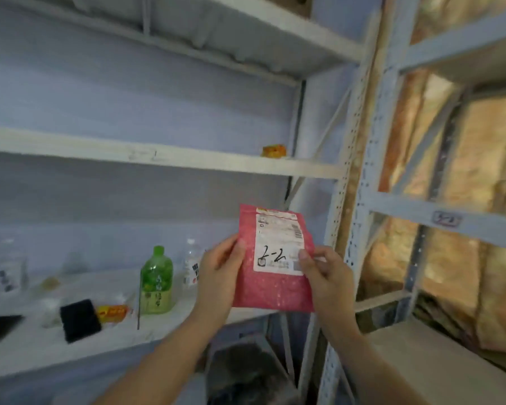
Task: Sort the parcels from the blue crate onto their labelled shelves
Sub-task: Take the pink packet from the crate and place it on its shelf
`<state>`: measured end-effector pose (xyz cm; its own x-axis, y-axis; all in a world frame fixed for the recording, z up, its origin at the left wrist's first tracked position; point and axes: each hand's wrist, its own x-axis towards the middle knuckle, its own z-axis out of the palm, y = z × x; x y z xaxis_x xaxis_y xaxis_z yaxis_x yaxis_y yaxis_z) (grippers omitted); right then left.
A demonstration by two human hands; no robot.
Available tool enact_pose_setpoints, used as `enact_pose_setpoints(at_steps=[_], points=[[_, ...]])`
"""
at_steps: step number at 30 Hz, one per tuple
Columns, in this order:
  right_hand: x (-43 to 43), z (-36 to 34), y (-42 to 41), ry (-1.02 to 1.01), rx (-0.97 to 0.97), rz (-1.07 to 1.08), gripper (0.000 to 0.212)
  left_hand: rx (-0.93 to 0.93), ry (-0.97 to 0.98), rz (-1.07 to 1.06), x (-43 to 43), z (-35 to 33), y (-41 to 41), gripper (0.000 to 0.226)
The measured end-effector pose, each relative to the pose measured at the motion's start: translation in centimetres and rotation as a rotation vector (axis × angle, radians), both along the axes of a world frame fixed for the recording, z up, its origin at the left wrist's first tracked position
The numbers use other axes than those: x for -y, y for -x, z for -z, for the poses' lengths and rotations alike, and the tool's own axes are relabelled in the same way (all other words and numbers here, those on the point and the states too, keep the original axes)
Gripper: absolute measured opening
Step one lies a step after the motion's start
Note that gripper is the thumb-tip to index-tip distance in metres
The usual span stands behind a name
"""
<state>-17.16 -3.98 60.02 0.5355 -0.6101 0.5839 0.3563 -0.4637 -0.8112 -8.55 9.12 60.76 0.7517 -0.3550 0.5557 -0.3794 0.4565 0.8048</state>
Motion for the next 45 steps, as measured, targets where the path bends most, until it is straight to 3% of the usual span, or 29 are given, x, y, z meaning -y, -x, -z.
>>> enact_pose_setpoints(at_steps=[6,12,15,22,31,37,41,45], points=[[-4.9,-16.7,9.1,0.182,0.307,0.01,0.015,0.262,0.279,-0.122,-3.1,-15.5,7.1,0.014],[-4.7,-22.6,15.7,0.297,0.427,0.128,0.022,0.319,0.451,-0.126,-1.8,-22.0,12.7,0.016],[-3.5,-23.8,18.6,0.296,0.459,0.177,0.023,0.3,0.475,-0.046,0.0,-23.0,15.5,0.023],[0.1,-24.8,23.6,0.376,0.453,0.275,0.024,0.268,0.533,0.08,3.8,-23.4,19.7,0.008],[5.7,-25.7,27.1,0.486,0.318,0.376,0.021,0.271,0.525,0.204,10.0,-23.3,21.5,0.016],[9.2,-26.6,26.0,0.535,0.214,0.448,0.022,0.283,0.498,0.231,14.5,-22.6,20.6,0.033],[12.0,-27.3,24.0,0.608,0.128,0.52,0.025,0.262,0.525,0.178,17.5,-23.9,17.3,0.021],[15.2,-27.9,21.3,0.623,0.176,0.586,0.024,0.167,0.597,0.249,21.7,-24.8,14.4,0.015]])
